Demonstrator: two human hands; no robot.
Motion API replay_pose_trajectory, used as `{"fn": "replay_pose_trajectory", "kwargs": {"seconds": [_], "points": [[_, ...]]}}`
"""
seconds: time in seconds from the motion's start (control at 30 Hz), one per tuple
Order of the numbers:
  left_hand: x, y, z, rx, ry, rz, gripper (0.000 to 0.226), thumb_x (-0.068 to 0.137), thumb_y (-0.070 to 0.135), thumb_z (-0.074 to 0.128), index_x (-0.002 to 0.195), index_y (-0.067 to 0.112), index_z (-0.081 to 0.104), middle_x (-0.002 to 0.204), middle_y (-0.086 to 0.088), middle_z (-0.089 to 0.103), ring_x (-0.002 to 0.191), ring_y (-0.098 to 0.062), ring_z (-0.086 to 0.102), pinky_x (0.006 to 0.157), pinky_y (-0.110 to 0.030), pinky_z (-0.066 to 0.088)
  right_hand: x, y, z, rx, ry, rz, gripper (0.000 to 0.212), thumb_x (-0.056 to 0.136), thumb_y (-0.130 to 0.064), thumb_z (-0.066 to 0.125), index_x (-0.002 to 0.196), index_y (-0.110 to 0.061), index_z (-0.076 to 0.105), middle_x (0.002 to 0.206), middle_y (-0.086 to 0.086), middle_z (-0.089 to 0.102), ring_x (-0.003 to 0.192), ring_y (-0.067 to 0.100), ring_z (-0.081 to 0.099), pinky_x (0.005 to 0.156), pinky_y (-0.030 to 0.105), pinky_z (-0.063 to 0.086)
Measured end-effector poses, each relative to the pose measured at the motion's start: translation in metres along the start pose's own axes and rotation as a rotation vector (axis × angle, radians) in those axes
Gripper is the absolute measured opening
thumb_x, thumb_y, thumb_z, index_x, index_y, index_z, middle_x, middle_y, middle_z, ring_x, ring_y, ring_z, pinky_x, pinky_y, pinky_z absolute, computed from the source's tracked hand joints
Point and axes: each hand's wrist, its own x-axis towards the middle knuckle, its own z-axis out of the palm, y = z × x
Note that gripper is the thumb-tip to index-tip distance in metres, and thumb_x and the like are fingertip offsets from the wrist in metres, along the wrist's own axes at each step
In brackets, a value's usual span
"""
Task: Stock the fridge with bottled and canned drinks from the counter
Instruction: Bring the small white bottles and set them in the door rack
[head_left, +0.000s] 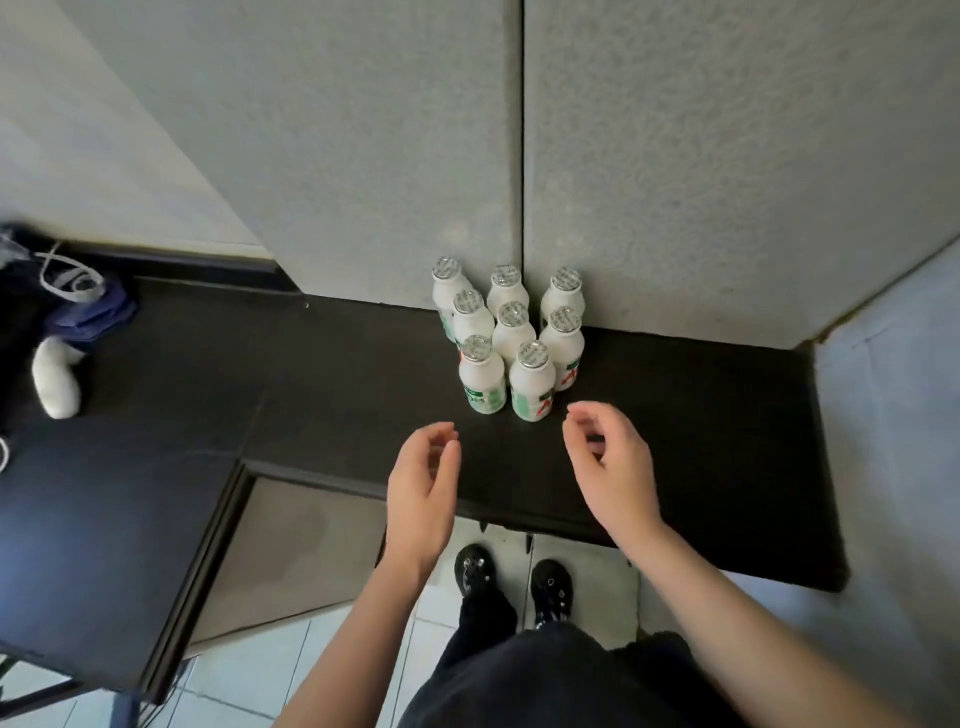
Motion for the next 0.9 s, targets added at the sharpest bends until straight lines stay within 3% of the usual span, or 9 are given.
{"fn": "replay_pose_trajectory", "kwargs": {"seconds": [0.07, 0.17, 0.27, 0.33, 0.57, 0.73, 0.9], "points": [[0.017, 0.015, 0.004, 0.009, -0.004, 0.093, 0.02, 0.094, 0.026, 0.053, 0.112, 0.033, 0.055, 0.108, 0.016, 0.059, 0.096, 0.005, 0.056, 0.077, -0.004, 0.041, 0.013, -0.008, -0.002, -0.006, 0.017, -0.051, 0.029, 0.089, -0.03, 0.054, 0.114, -0.015, 0.058, 0.103, -0.009, 0.058, 0.094, 0.006, 0.058, 0.076, 0.028, 0.053], [0.042, 0.031, 0.009, 0.06, -0.033, 0.2, 0.025, 0.09, 0.04, 0.051, 0.113, 0.048, 0.047, 0.114, 0.027, 0.05, 0.107, 0.0, 0.054, 0.081, -0.012, 0.045, 0.026, -0.022, -0.006, -0.032, 0.063, -0.133, 0.036, 0.088, -0.035, 0.052, 0.119, -0.015, 0.055, 0.108, -0.012, 0.053, 0.098, 0.004, 0.056, 0.078, 0.023, 0.051], [0.06, 0.036, 0.017, 0.117, -0.072, 0.266, 0.033, 0.092, 0.031, 0.055, 0.125, 0.029, 0.048, 0.122, 0.019, 0.045, 0.115, -0.006, 0.049, 0.091, -0.036, 0.05, 0.036, -0.033, -0.008, -0.074, 0.083, -0.196, 0.042, 0.089, -0.038, 0.051, 0.123, -0.014, 0.053, 0.114, -0.008, 0.055, 0.101, 0.005, 0.056, 0.081, 0.023, 0.05], [0.068, 0.037, 0.02, 0.175, -0.081, 0.315, 0.037, 0.092, 0.025, 0.056, 0.128, 0.02, 0.048, 0.124, 0.014, 0.045, 0.117, -0.008, 0.047, 0.093, -0.043, 0.048, 0.043, -0.038, -0.006, -0.113, 0.095, -0.215, 0.044, 0.089, -0.036, 0.054, 0.125, -0.011, 0.052, 0.117, -0.001, 0.059, 0.104, 0.01, 0.057, 0.084, 0.024, 0.049], [0.079, 0.031, 0.015, 0.23, -0.157, 0.312, 0.041, 0.093, 0.024, 0.057, 0.132, 0.022, 0.046, 0.126, 0.014, 0.051, 0.115, -0.012, 0.053, 0.096, -0.033, 0.046, 0.049, -0.046, 0.019, -0.23, 0.069, -0.217, 0.04, 0.087, -0.025, 0.064, 0.123, -0.008, 0.055, 0.115, 0.003, 0.062, 0.104, 0.016, 0.059, 0.086, 0.019, 0.041], [0.084, 0.023, 0.01, 0.144, -0.199, 0.243, 0.033, 0.092, 0.027, 0.058, 0.122, 0.032, 0.045, 0.113, 0.007, 0.063, 0.099, -0.015, 0.063, 0.085, -0.044, 0.052, 0.05, -0.04, 0.028, -0.285, 0.042, -0.158, 0.046, 0.087, -0.028, 0.062, 0.128, -0.011, 0.052, 0.122, 0.003, 0.06, 0.114, 0.018, 0.054, 0.09, 0.02, 0.04], [0.078, 0.016, 0.001, 0.11, -0.173, 0.24, 0.03, 0.092, 0.029, 0.058, 0.117, 0.038, 0.045, 0.109, 0.016, 0.061, 0.098, -0.01, 0.064, 0.084, -0.043, 0.053, 0.046, -0.033, 0.032, -0.325, 0.043, -0.137, 0.045, 0.086, -0.032, 0.059, 0.126, -0.012, 0.053, 0.118, 0.002, 0.061, 0.11, 0.018, 0.056, 0.083, 0.022, 0.043]]}}
